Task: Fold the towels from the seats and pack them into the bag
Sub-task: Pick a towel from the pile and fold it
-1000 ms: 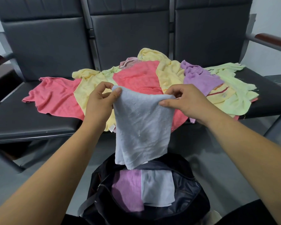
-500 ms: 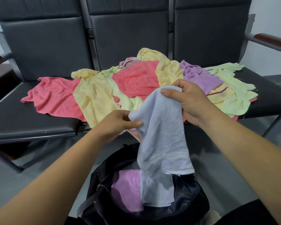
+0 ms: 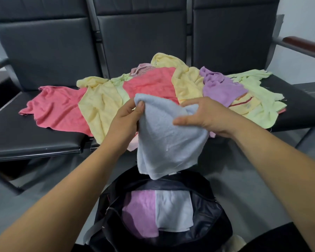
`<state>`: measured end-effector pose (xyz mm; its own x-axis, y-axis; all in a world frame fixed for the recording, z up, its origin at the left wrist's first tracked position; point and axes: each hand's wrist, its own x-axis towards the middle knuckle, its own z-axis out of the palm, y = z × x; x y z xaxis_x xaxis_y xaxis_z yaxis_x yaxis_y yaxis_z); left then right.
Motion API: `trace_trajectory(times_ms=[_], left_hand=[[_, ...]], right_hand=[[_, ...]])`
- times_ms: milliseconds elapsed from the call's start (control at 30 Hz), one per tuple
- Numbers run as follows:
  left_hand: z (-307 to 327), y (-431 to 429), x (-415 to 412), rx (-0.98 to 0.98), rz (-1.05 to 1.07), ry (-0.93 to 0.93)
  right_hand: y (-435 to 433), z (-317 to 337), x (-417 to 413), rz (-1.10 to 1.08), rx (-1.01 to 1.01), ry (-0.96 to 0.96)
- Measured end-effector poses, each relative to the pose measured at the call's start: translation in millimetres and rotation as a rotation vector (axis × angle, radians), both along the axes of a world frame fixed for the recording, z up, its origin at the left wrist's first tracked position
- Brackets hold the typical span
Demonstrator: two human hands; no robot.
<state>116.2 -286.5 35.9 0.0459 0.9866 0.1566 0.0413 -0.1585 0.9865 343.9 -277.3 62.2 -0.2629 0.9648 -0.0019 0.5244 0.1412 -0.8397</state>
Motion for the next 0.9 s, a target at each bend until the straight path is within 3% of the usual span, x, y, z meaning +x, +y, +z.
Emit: trace_trajectory(times_ms=[67,167,300,333,467,567,700,900], left_hand=[[0,-2,2,0.027,-0.023,0.03],[-1,-4,-3,-0.06,-0.199,0.003],[-15,-5,-13,-0.264,-0.491,0.474],[-20,-5,-11,-0.301,-0.522,0.398],[-23,-12,10,-0.438,-0.491,-0.293],[-13,-15,18,-0.501,-0.407,-0.526],[-1,-13,13,-0.463,-0.318,-0.681],[1,-2,1,-0.372,-0.185,-0.625]], right_hand=[[-1,-7,-1,0.061,-0.023,0.008],[-7,-5,-7,0.011,-0.153,0.428],[5,3,-2,-0.16,-0.359,0.864],[8,3,0,-0.214,-0.394,0.9],[13,-1,12,-0.267,-0.506,1.068],[9,-3,13,-0.147,-0.513,1.185],[3,-22,2,-0.075,-0.664,1.019],[10,-30,3,0.064,-0.679,0.904]])
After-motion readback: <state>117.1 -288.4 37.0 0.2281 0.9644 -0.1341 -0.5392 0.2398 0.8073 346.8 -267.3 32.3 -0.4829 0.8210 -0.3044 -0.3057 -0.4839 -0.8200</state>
